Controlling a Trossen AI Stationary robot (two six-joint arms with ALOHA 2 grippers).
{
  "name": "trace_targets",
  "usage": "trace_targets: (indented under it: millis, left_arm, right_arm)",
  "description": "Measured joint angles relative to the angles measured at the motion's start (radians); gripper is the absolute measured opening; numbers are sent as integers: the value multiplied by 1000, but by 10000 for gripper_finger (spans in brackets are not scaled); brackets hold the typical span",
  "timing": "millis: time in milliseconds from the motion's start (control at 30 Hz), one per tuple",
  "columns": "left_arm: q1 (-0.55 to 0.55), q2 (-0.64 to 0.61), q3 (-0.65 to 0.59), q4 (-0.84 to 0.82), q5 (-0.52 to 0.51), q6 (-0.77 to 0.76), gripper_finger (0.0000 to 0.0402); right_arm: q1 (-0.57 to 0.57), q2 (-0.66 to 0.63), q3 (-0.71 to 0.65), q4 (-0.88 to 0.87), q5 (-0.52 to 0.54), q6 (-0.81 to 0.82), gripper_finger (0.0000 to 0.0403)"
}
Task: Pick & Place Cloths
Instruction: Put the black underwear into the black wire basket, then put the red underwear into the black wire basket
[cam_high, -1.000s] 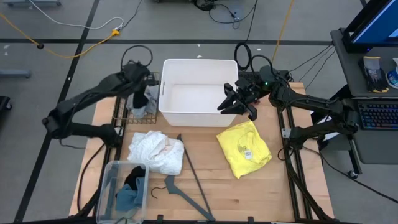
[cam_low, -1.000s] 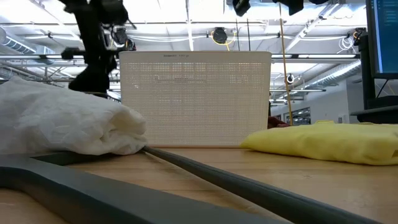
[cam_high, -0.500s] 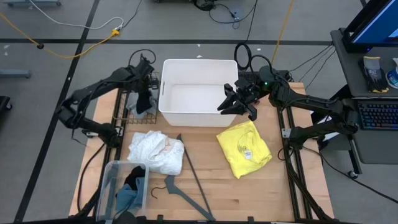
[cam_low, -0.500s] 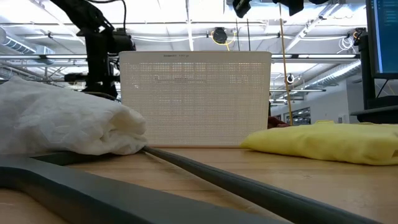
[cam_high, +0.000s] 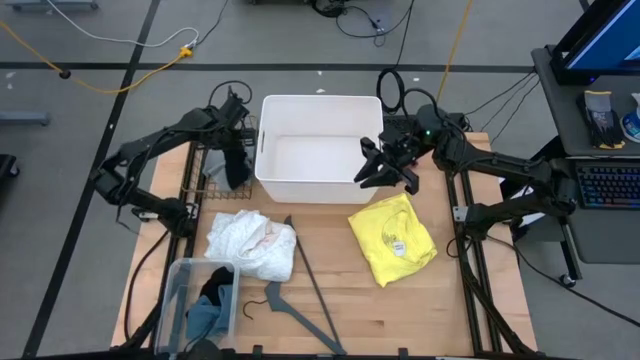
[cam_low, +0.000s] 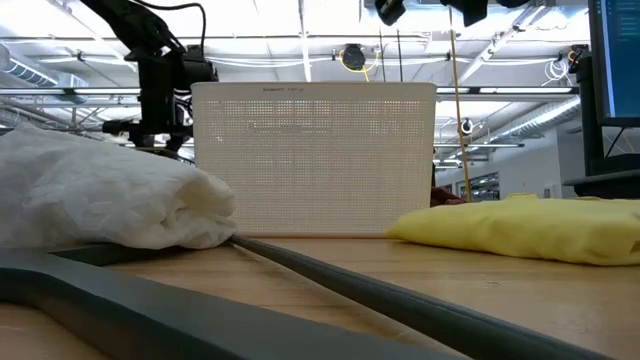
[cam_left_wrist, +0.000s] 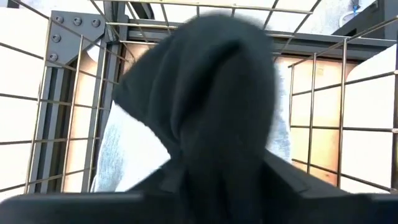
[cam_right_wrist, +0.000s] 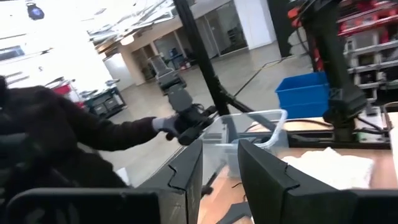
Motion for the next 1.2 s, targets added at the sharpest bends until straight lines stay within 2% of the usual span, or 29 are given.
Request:
trace_targets:
  millis: [133, 267, 500, 633, 833, 967, 1100, 1200]
  left_arm:
    - [1, -9, 0, -1, 6, 25, 209]
    - [3, -55, 0, -1, 59, 84, 256]
    - [-1, -227, 0, 11, 76, 69, 288]
    - [-26, -344, 0, 75, 77, 84, 284]
    - [-86, -480, 0, 303, 125, 187, 268]
    - [-108, -533, 0, 495, 240, 302, 262]
    - [-111, -556, 0, 675, 442, 362, 265]
    - [-111, -557, 0, 777, 578, 372, 266]
  right_arm:
    - [-25, 0, 0, 2, -22, -39, 94]
    - [-75, -1, 0, 24, -11, -51, 93]
    - [-192, -39, 0, -73, 141, -174, 92]
    - [-258, -87, 0, -245, 325, -287, 92]
    - [-307, -160, 0, -554, 718, -425, 92]
    - [-322, -171, 0, -714, 904, -444, 92]
    - [-353, -164, 0, -811, 991, -410, 92]
    - [-386, -152, 0, -855, 1006, -369, 92]
